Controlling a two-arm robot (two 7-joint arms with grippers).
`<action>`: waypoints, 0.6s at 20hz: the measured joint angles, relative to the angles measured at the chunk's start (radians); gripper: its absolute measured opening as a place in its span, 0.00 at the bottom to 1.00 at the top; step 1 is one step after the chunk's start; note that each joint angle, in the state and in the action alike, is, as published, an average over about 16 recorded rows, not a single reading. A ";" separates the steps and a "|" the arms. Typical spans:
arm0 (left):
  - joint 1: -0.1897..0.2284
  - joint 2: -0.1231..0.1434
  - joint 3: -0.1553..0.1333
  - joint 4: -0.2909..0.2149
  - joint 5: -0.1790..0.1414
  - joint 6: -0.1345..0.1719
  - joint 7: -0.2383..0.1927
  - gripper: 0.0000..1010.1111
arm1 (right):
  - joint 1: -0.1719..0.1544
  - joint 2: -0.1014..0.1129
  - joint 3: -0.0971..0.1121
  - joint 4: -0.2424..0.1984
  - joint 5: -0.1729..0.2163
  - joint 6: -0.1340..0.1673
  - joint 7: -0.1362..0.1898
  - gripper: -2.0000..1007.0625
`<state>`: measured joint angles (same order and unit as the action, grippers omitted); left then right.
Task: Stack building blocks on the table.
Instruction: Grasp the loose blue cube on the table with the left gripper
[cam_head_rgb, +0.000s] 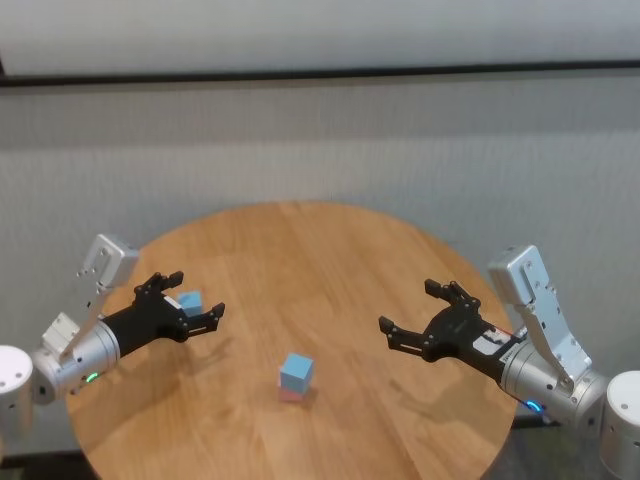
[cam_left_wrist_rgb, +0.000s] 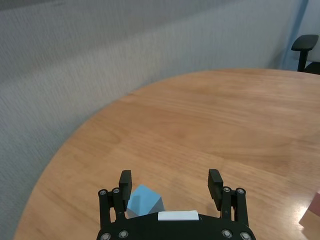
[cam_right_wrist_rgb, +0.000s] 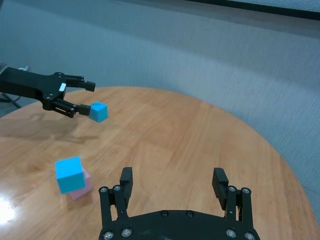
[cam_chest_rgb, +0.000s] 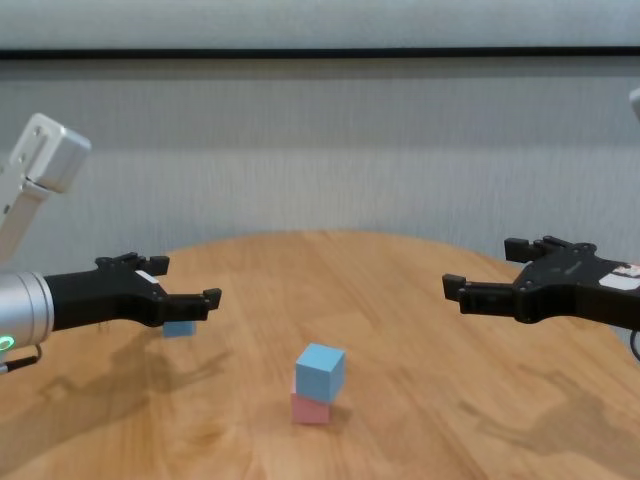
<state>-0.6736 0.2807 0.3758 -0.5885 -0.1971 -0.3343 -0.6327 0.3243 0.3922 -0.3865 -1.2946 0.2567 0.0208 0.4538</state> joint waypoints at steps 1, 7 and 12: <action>-0.009 -0.006 -0.001 0.020 0.001 -0.007 -0.004 0.99 | 0.000 0.000 0.000 0.000 0.000 0.000 0.000 0.99; -0.054 -0.036 -0.012 0.127 0.006 -0.050 -0.022 0.99 | 0.001 0.000 0.000 0.001 0.000 0.000 0.000 0.99; -0.080 -0.053 -0.023 0.193 0.012 -0.080 -0.031 0.99 | 0.001 -0.001 -0.001 0.001 0.000 -0.001 0.000 0.99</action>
<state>-0.7540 0.2279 0.3526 -0.3951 -0.1850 -0.4141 -0.6635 0.3251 0.3916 -0.3871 -1.2938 0.2566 0.0201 0.4538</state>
